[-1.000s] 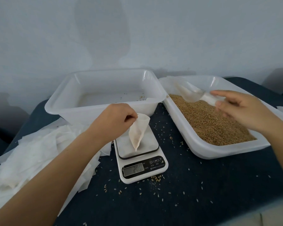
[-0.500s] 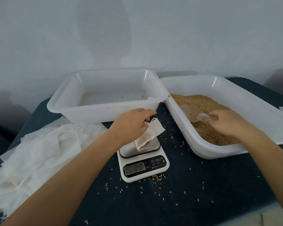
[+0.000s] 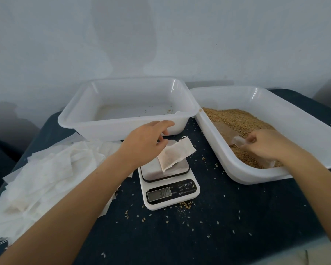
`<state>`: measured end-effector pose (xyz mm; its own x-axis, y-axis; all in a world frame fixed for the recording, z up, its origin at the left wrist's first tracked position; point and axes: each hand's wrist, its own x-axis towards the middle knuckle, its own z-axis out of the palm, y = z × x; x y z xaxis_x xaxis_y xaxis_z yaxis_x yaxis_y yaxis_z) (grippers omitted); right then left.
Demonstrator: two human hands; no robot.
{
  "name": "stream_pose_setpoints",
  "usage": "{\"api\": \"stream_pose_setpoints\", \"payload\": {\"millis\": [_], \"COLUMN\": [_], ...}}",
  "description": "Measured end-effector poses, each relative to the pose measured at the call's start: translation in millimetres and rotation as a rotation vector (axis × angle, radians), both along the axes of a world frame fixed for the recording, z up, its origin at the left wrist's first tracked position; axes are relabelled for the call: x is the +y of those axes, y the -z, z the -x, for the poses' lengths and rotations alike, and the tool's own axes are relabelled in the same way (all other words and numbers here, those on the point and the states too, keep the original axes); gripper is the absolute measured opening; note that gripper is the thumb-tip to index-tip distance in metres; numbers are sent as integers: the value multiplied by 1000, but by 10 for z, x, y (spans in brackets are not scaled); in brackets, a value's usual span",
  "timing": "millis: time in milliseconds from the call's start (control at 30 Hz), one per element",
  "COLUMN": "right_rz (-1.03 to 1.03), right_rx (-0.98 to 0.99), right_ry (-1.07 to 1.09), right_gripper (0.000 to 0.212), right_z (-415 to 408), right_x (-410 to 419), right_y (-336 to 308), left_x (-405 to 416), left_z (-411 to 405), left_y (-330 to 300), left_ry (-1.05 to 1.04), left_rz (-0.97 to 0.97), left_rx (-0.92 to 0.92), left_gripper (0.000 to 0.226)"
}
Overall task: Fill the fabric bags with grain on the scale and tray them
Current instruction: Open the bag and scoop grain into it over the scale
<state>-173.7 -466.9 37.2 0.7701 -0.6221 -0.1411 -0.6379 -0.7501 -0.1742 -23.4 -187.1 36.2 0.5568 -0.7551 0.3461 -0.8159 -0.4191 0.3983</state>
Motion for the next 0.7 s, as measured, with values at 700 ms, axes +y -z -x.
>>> {"api": "stream_pose_setpoints", "payload": {"millis": [700], "right_rz": [-113], "right_rx": [-431], "right_ry": [-218], "right_gripper": [5], "right_z": [-171], "right_x": [671], "right_y": [-533], "left_x": [-20], "left_z": [17], "left_y": [40], "left_ry": [14], "left_rz": [20], "left_rx": [5], "left_gripper": [38]}}
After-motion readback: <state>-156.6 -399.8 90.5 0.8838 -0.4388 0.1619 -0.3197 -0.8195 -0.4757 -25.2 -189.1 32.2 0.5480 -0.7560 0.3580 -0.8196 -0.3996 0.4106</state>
